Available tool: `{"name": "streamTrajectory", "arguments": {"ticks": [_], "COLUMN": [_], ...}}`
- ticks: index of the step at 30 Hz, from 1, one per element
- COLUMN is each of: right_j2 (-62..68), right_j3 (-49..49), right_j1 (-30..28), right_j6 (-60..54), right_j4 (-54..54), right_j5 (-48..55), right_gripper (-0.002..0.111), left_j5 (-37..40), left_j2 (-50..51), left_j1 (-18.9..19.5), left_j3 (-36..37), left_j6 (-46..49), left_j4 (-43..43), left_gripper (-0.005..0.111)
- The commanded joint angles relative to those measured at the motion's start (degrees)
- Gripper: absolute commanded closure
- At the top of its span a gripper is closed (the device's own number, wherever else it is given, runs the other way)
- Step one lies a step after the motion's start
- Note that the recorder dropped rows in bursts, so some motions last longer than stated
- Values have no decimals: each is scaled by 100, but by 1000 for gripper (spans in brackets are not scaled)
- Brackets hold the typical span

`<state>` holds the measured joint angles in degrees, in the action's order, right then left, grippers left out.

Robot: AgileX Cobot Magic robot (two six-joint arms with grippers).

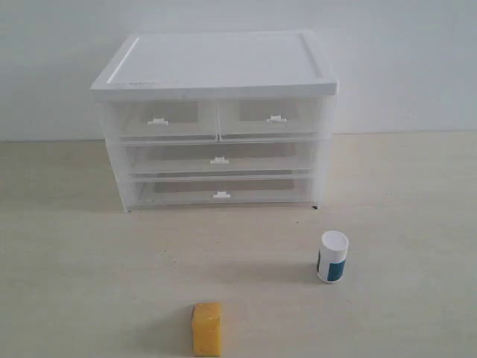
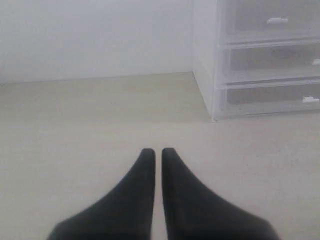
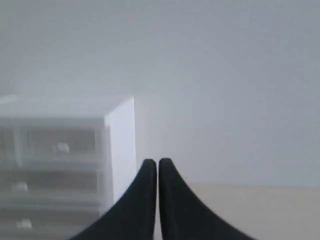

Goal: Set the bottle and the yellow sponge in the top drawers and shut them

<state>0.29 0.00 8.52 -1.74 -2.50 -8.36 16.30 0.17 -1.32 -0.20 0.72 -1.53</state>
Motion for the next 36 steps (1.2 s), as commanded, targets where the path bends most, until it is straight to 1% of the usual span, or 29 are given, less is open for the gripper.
{"name": "streamTrajectory", "arguments": {"ticks": [1, 2, 3, 6, 10, 14, 18, 24, 28, 36], "right_j2": [-29, -29, -29, -29, 474, 1495, 2672, 4269, 5149, 6554], "right_j3": [0, 0, 0, -31, -529, -1065, -1634, -2222, -2363, -2363], "right_j1": [-2, -2, -2, -2, -2, -2, -2, -2, -2, 10], "right_j6": [1883, 2262, 2414, 2556, 2544, 2235, 2209, 2069, 1903, 1752], "right_j4": [-17, -17, 84, 682, 890, 902, 911, 1247, 1247, 1187], "right_j5": [-1332, -1502, -1682, -1924, -2048, -2401, -2335, -2341, -2468, -3198], "right_gripper": [108, 108, 108, 108, 108, 108, 108, 108, 108, 108], "left_j5": [-18, -18, -18, -32, -32, -32, -32, -18, -18, -31], "left_j2": [-17, -17, -17, -17, -17, -17, -17, -17, -17, -17], "left_j1": [10, 10, 10, 10, 10, 10, 10, 10, 10, 10], "left_j3": [20, 20, 20, 20, 20, 20, 20, 20, 20, 20], "left_j6": [19, 19, 19, 19, 19, 19, 19, 19, 19, 19], "left_j4": [44, 44, 44, 44, 44, 44, 44, 44, 44, 44], "left_gripper": [103, 103, 103, 103, 103, 103, 103, 103, 103, 103]}}
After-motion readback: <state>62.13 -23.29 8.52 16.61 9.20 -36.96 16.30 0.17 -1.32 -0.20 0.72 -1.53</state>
